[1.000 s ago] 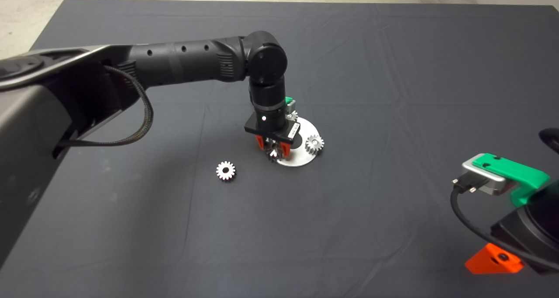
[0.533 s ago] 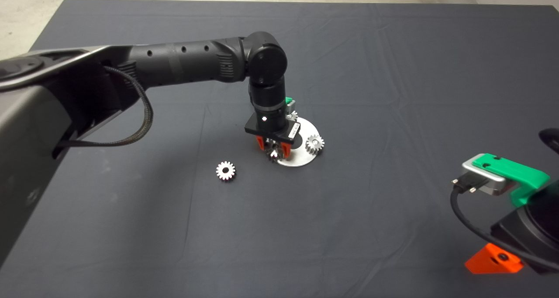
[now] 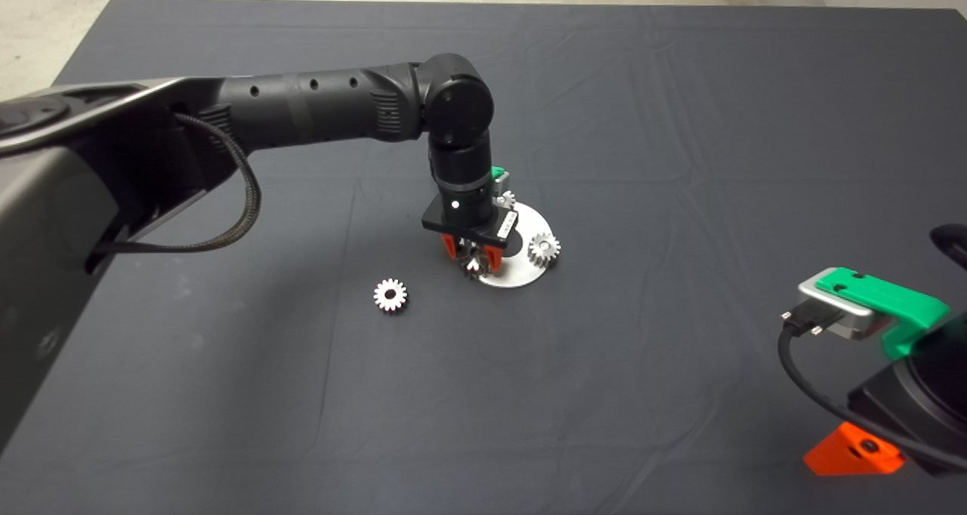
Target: Remove an incorrectly installed larger gear and replace it with the correct smaller gear
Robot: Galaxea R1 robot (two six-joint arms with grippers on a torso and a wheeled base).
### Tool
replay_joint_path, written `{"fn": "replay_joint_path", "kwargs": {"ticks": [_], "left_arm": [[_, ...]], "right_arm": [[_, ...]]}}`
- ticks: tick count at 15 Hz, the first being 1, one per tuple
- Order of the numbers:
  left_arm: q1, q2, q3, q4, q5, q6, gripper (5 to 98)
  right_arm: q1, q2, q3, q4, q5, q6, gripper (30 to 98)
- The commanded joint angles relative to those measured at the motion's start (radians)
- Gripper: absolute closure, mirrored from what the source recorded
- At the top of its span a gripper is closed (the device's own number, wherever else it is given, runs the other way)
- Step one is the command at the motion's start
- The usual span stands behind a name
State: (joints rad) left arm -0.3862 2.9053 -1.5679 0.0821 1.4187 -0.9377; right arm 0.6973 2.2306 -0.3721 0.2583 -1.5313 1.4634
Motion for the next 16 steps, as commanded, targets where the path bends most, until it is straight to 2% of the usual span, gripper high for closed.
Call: {"fn": "replay_joint_path", "kwargs": {"ticks": [1,8,12,16], "left_arm": [[-0.074,-0.008,0.019,-0.018,0.000,-0.001,59.0],[-0.106,-0.016,0.022,-0.018,0.005,0.001,59.1],[-0.109,-0.066,0.023,-0.018,0.020,-0.001,59.1],[-0.109,-0.119,0.023,-0.018,0.022,-0.003,59.1]], "right_arm": [[0.001,0.002,0.004,-0.025,-0.105,-0.002,31.7],[-0.002,-0.004,0.004,-0.025,-0.109,0.000,31.7],[-0.012,-0.004,0.004,-0.026,-0.109,0.000,31.7],[-0.012,-0.001,0.004,-0.027,-0.109,0.000,31.7]]}}
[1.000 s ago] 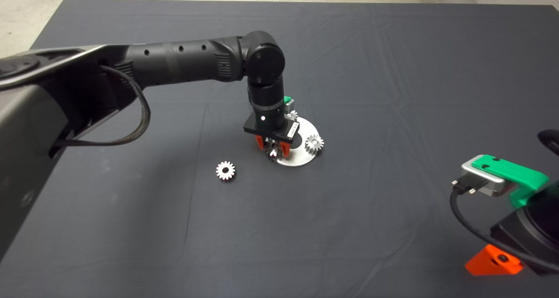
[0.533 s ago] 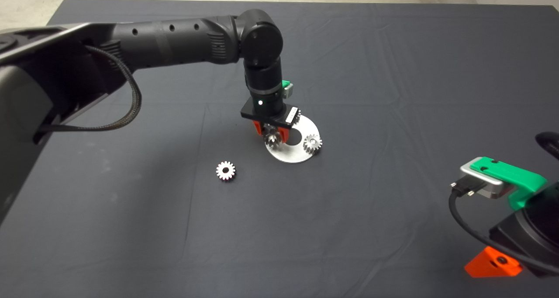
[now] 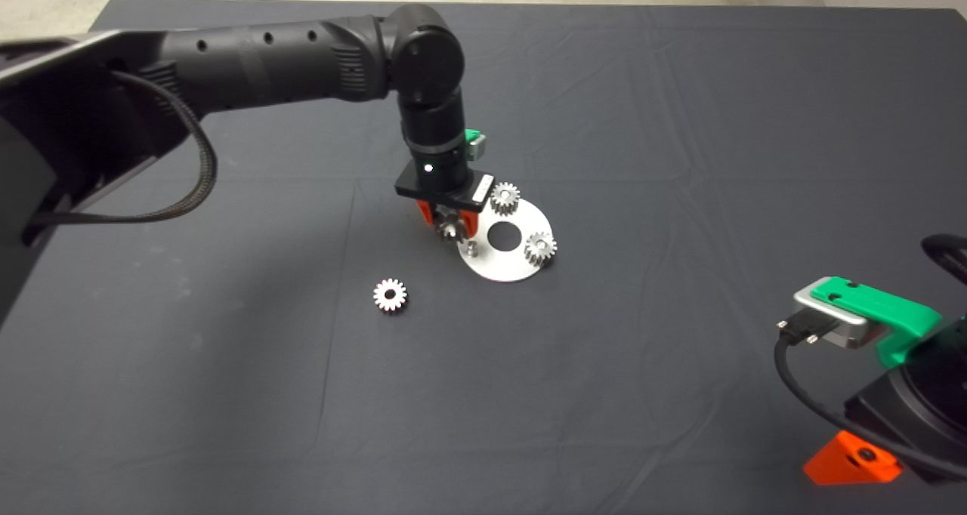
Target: Remove an incorrectly installed larger gear and replace it with the correct smaller gear
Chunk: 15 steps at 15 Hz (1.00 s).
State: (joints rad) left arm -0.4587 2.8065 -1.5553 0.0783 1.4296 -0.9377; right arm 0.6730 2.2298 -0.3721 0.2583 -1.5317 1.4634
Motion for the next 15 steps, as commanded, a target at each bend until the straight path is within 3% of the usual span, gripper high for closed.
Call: {"fn": "replay_joint_path", "kwargs": {"ticks": [1,6,8,10,15], "left_arm": [[-0.035,-0.020,0.008,-0.011,0.012,-0.003,59.1],[-0.031,-0.025,-0.011,0.003,0.019,0.005,59.2],[-0.022,-0.025,-0.030,0.041,0.040,0.010,59.3],[-0.005,-0.029,-0.031,0.089,0.081,0.010,59.3],[0.005,-0.042,-0.029,0.094,0.084,0.007,59.4]], "right_arm": [[0.013,0.000,0.004,-0.027,-0.108,0.000,31.7],[0.013,0.000,0.003,-0.027,-0.107,-0.002,31.7],[0.013,0.000,0.004,-0.027,-0.107,-0.002,31.7],[0.013,0.000,0.004,-0.027,-0.105,-0.002,31.7],[0.013,0.002,0.004,-0.027,-0.105,-0.002,31.7]]}}
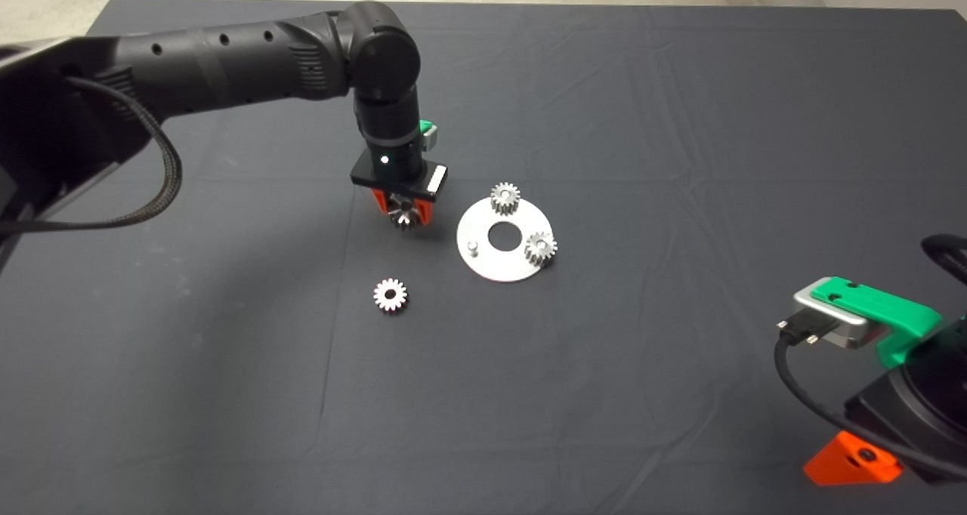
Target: Remove an incorrectly installed larger gear and replace it with the correct smaller gear
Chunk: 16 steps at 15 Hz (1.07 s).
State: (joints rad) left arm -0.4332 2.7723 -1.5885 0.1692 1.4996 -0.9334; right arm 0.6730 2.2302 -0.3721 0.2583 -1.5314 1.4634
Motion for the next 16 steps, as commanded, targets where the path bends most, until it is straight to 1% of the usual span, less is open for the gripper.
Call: {"fn": "replay_joint_path", "kwargs": {"ticks": [1,3,9,12,13,14,16], "left_arm": [[-0.012,-0.011,0.004,0.003,0.014,0.002,59.4],[-0.006,-0.015,0.004,0.003,0.014,0.002,59.5],[-0.004,-0.024,0.015,0.003,0.016,0.004,59.5],[-0.004,-0.026,0.015,0.003,0.016,0.004,57.8],[0.003,-0.027,0.015,0.004,0.016,0.004,57.8],[0.005,-0.029,0.016,0.004,0.020,0.004,55.4],[0.005,-0.038,0.016,0.005,0.024,0.004,54.9]], "right_arm": [[0.013,0.001,0.004,-0.027,-0.105,-0.002,31.7],[0.013,0.001,0.004,-0.027,-0.105,-0.002,31.7],[0.013,0.001,0.004,-0.027,-0.105,-0.002,31.7],[0.013,0.001,0.004,-0.027,-0.104,-0.003,31.7],[0.013,0.001,0.004,-0.027,-0.104,-0.002,31.7],[0.013,0.000,0.004,-0.027,-0.104,-0.002,31.7],[0.013,0.000,0.004,-0.027,-0.104,-0.002,31.7]]}}
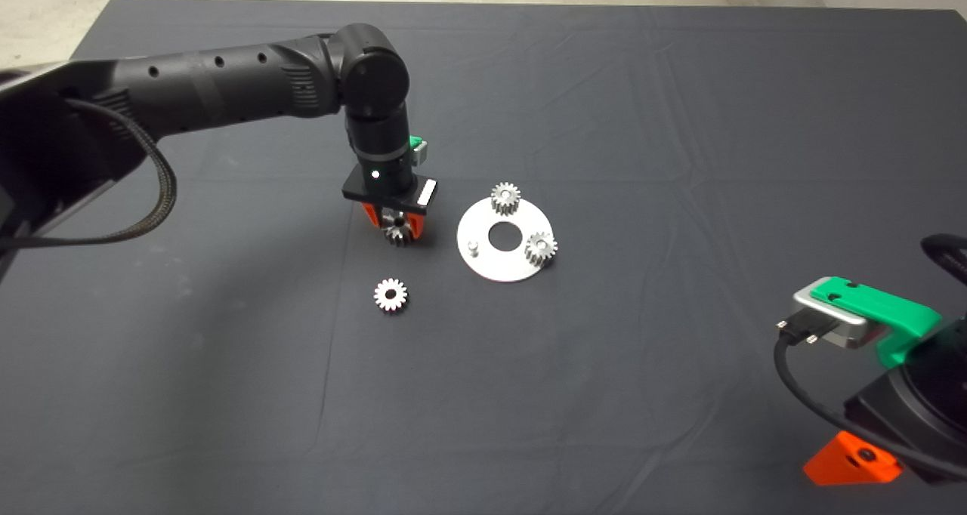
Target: Remove an incorrectly installed larger gear and replace it with the correct smaller gear
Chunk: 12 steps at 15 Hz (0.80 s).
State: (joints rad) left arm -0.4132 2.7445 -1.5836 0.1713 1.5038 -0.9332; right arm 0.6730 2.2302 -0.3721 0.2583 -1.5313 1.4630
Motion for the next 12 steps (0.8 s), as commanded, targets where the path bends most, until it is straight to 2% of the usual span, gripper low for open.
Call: {"fn": "replay_joint_path", "kwargs": {"ticks": [1,2,4,6,7,8,9,10,11,12], "left_arm": [[-0.015,-0.012,0.014,0.002,0.021,0.004,54.8],[-0.015,-0.023,0.025,0.002,0.029,0.004,51.0],[-0.021,-0.070,0.039,-0.006,0.044,-0.001,50.0],[-0.041,-0.160,0.122,-0.017,0.047,-0.014,47.3],[-0.063,-0.208,0.179,-0.044,0.047,-0.037,45.0],[-0.069,-0.245,0.256,-0.056,0.042,-0.053,44.8],[-0.069,-0.282,0.332,-0.056,0.038,-0.091,41.8],[-0.069,-0.313,0.390,-0.058,0.035,-0.159,40.1],[-0.069,-0.338,0.454,-0.058,0.021,-0.204,40.1],[-0.069,-0.353,0.502,-0.059,-0.012,-0.225,39.0]], "right_arm": [[0.013,0.000,0.004,-0.027,-0.104,-0.002,31.7],[0.013,0.000,0.004,-0.027,-0.104,-0.001,31.7],[0.013,-0.003,0.004,-0.027,-0.105,-0.001,31.7],[0.013,-0.004,0.004,-0.027,-0.104,-0.001,31.7],[0.013,-0.004,0.004,-0.027,-0.104,-0.001,31.7],[0.013,0.000,0.004,-0.027,-0.105,-0.001,31.7],[0.013,0.001,0.004,-0.027,-0.104,-0.001,31.7],[0.013,0.001,0.003,-0.027,-0.104,-0.001,31.7],[0.013,0.001,0.004,-0.027,-0.104,-0.001,31.7],[0.013,0.001,0.003,-0.027,-0.104,-0.001,31.7]]}}
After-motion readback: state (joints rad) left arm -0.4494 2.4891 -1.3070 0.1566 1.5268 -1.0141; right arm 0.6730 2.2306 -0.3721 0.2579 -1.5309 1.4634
